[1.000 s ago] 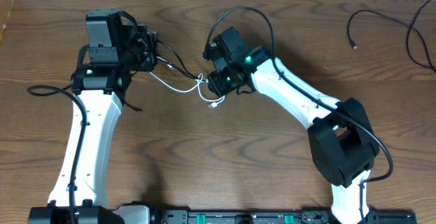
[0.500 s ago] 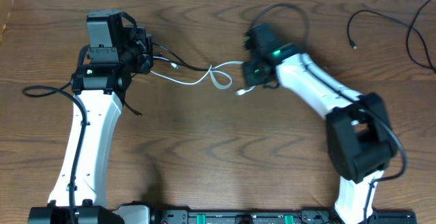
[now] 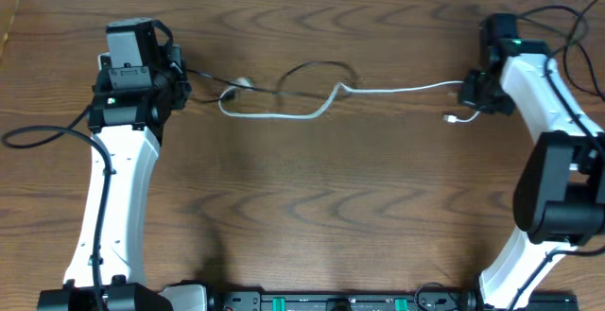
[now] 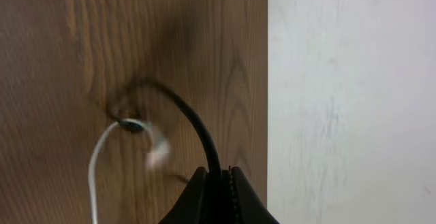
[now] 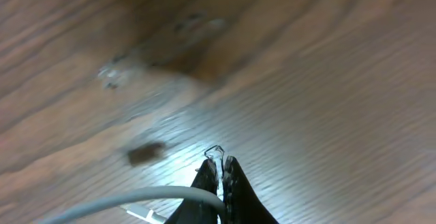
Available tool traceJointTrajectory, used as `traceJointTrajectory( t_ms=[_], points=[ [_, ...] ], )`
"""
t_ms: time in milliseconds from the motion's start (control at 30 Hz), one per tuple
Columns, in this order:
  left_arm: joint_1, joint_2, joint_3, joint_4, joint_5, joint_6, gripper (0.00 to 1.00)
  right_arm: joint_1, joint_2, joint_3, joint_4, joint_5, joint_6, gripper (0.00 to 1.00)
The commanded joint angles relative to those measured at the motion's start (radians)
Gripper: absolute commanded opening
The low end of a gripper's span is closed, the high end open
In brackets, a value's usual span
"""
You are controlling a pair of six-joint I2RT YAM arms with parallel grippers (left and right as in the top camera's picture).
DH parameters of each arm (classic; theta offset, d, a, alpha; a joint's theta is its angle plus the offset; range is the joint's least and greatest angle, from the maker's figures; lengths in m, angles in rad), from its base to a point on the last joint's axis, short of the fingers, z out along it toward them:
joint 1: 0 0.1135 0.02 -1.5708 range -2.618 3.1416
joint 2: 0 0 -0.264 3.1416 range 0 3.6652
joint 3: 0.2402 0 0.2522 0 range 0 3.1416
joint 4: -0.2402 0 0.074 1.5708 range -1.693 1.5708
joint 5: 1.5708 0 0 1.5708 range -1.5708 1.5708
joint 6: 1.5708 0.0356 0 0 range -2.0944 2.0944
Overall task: Untangle cables
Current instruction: 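Drag the white cable rightward off the table edge with the right gripper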
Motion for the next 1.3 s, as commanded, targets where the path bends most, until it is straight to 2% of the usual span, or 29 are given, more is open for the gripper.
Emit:
traceJointTrajectory(
  t_ms=[0,167,233,267,333,367,400,567,767,933,1033,1200,1267],
  points=[
    [0.013,-0.007,0.005,-0.003,-0.04,0.029,0.07,-0.023,-0.089,0.021,-0.005,-0.017,-0.042,0.01],
    [0.013,-0.007,0.005,-0.01,-0.084,0.107,0.07,-0.042,-0.132,0.021,-0.009,-0.112,-0.05,0.01],
    [0.012,-0.007,0.005,-0.016,-0.084,0.146,0.07,-0.031,-0.135,0.021,0.0,-0.244,-0.138,0.01],
    [0.012,-0.007,0.005,-0.02,-0.083,0.185,0.07,-0.018,-0.136,0.021,0.008,-0.328,-0.204,0.01],
    [0.012,-0.007,0.005,-0.026,-0.014,0.364,0.07,0.03,-0.143,0.026,0.019,-0.505,-0.327,0.01],
    [0.012,-0.007,0.005,-0.029,0.014,0.406,0.07,0.045,-0.145,0.031,0.021,-0.531,-0.34,0.01],
    [0.011,-0.007,0.005,-0.056,0.093,0.496,0.07,0.093,-0.156,0.047,0.026,-0.56,-0.341,0.01],
    [0.01,-0.007,0.005,-0.259,0.202,0.676,0.08,0.222,-0.196,0.185,0.052,-0.578,-0.246,0.01],
    [0.01,-0.007,0.005,-0.278,0.202,0.693,0.08,0.233,-0.205,0.378,0.053,-0.656,-0.117,0.01],
    [0.01,-0.007,0.004,-0.279,0.202,0.693,0.07,0.233,-0.205,0.625,-0.071,-0.605,-0.085,0.01],
    [0.01,-0.007,0.004,-0.281,0.202,0.693,0.07,0.233,-0.204,0.735,-0.207,-0.403,-0.082,0.01],
    [0.01,-0.007,0.004,-0.286,0.202,0.694,0.07,0.221,-0.204,0.772,-0.422,-0.106,-0.03,0.01],
    [0.01,-0.007,0.004,-0.291,0.202,0.694,0.08,0.177,-0.204,0.771,-0.494,-0.068,-0.023,0.01]
  ],
)
